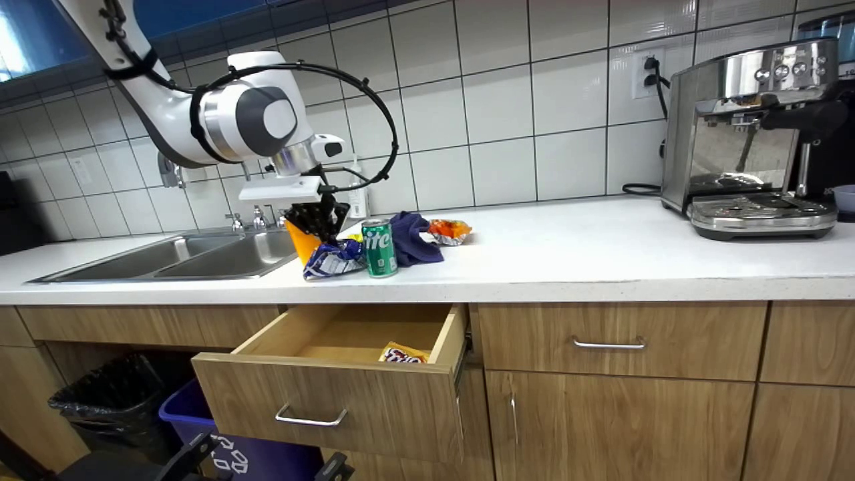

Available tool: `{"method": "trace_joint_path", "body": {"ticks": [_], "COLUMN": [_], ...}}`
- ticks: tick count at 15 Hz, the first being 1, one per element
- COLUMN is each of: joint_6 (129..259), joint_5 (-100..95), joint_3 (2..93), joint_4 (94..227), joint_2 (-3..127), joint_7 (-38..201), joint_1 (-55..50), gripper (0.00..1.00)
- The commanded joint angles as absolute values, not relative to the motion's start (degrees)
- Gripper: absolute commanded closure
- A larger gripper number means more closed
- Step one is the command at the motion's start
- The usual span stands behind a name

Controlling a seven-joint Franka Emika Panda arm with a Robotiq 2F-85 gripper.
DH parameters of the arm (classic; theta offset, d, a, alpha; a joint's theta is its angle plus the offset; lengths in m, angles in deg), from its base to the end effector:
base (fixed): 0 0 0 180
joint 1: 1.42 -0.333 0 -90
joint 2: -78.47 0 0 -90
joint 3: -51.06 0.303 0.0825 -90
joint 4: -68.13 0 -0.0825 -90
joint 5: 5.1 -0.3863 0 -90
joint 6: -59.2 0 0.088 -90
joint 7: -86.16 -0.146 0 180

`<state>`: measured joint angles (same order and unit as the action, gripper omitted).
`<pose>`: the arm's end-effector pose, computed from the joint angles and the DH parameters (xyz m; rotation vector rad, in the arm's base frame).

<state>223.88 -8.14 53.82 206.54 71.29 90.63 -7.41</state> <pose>0.5310 0.0796 0.2421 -3.0460 -0.2757 -0.5122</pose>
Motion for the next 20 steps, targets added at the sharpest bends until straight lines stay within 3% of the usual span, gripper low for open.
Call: {"method": "trace_joint_path", "body": {"ticks": [1, 20], "joint_6": [223.6, 223.9], "joint_5": [-8.6, -11.1], "joint_3": [54.9, 56.8], "joint_4": [205.3, 211.3], "joint_2": [70.7, 79.9], "joint_7": [91.0, 96.4], "joint_1": [-6.2, -6.7], "gripper": [1.00, 1.00]}}
